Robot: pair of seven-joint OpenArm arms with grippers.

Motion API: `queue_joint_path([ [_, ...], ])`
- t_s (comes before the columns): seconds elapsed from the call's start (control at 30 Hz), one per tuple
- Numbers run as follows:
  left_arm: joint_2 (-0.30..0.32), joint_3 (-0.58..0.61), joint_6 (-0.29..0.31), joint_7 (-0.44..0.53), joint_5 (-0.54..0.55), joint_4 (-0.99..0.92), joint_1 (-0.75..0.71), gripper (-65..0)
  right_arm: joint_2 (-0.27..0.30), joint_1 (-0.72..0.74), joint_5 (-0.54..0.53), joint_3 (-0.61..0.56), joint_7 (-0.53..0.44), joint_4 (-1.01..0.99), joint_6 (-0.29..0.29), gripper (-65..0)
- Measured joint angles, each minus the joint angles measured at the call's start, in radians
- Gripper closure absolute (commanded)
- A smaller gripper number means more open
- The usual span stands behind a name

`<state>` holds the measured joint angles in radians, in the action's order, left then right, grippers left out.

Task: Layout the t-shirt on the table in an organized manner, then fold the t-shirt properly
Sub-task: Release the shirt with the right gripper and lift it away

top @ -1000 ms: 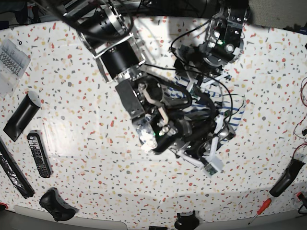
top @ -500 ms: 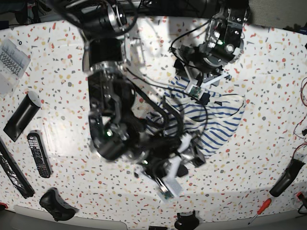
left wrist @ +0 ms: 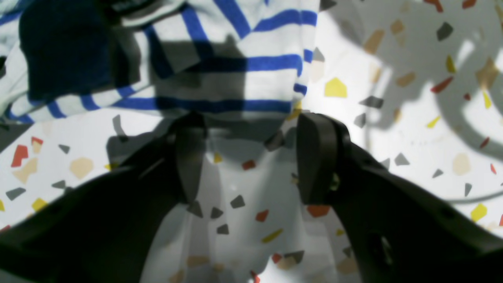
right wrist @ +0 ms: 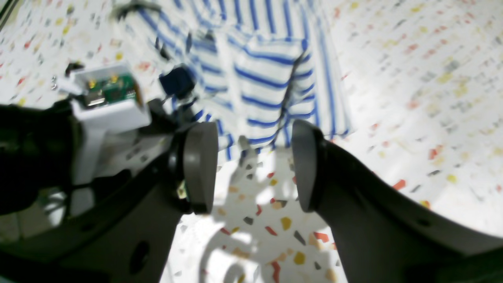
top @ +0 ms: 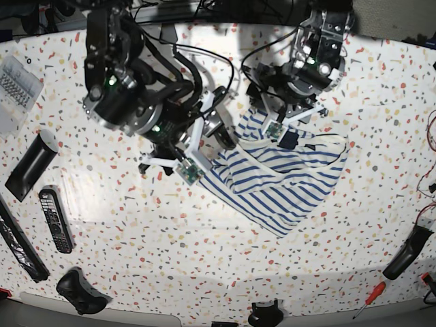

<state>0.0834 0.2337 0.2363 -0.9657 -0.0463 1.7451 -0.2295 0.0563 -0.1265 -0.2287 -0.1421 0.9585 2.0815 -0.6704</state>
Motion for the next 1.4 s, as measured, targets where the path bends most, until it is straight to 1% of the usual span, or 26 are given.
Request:
queue_joint_path([
  [0.03,0.0,0.0,0.0,0.0,0.0,0.001,0.0,-34.0,-0.001,-0.021,0.039,0.0,-0.037,0.0,0.001,-29.6],
  [0.07,0.0,0.0,0.0,0.001,0.001,0.002,0.0,-34.0,-0.001,-0.04,0.056,0.006,-0.061,-0.002,0.008,-29.6],
  [0.1,0.0,0.0,0.0,0.0,0.0,0.003,0.0,-34.0,0.0,-0.056,0.056,0.01,-0.084,-0.007,0.013,-29.6],
  [0.13,0.0,0.0,0.0,0.0,0.0,0.003,0.0,-34.0,-0.001,-0.063,0.053,0.016,-0.084,-0.016,0.023,-29.6],
  [0.23,0.0,0.0,0.0,-0.003,0.0,0.003,0.0,-34.0,-0.001,-0.05,0.054,0.047,-0.116,-0.062,0.06,-29.6],
  [0.37,0.0,0.0,0.0,-0.002,0.0,0.003,0.0,-34.0,-0.001,-0.048,0.049,0.108,-0.175,-0.125,0.073,-29.6],
  [0.47,0.0,0.0,0.0,-0.002,0.001,0.003,0.0,-34.0,0.0,-0.031,0.006,0.125,-0.177,-0.191,0.076,-29.6],
  [0.57,0.0,0.0,0.0,-0.002,0.002,0.003,0.0,-34.0,-0.001,0.02,-0.032,0.105,-0.177,-0.271,0.065,-29.6],
  [0.63,0.0,0.0,0.0,-0.002,0.001,0.003,0.0,-34.0,-0.009,0.053,-0.033,0.089,-0.177,-0.321,0.061,-29.6],
  [0.77,0.0,0.0,0.0,-0.002,0.0,0.003,0.0,-33.9,-0.011,0.093,-0.042,0.044,-0.1,-0.368,0.055,-29.6],
  [0.83,0.0,0.0,0.0,-0.002,0.0,0.003,0.0,-34.0,-0.012,0.093,-0.088,0.029,-0.104,-0.368,0.041,-29.6],
  [0.93,0.0,0.0,0.0,-0.002,0.0,0.003,0.0,-34.0,-0.012,0.093,-0.121,0.024,-0.105,-0.368,0.022,-29.6],
  [1.03,0.0,0.0,0.0,-0.002,0.0,0.003,0.0,-34.0,-0.011,0.094,-0.12,0.024,-0.113,-0.368,0.022,-29.6],
  [1.17,0.0,0.0,0.0,-0.002,0.0,0.003,0.0,-34.0,-0.011,0.094,-0.121,0.025,-0.163,-0.372,0.022,-29.6],
  [1.4,0.0,0.0,0.0,-0.002,0.0,0.003,0.0,-34.0,-0.011,0.101,-0.121,0.023,-0.169,-0.394,0.022,-29.6],
])
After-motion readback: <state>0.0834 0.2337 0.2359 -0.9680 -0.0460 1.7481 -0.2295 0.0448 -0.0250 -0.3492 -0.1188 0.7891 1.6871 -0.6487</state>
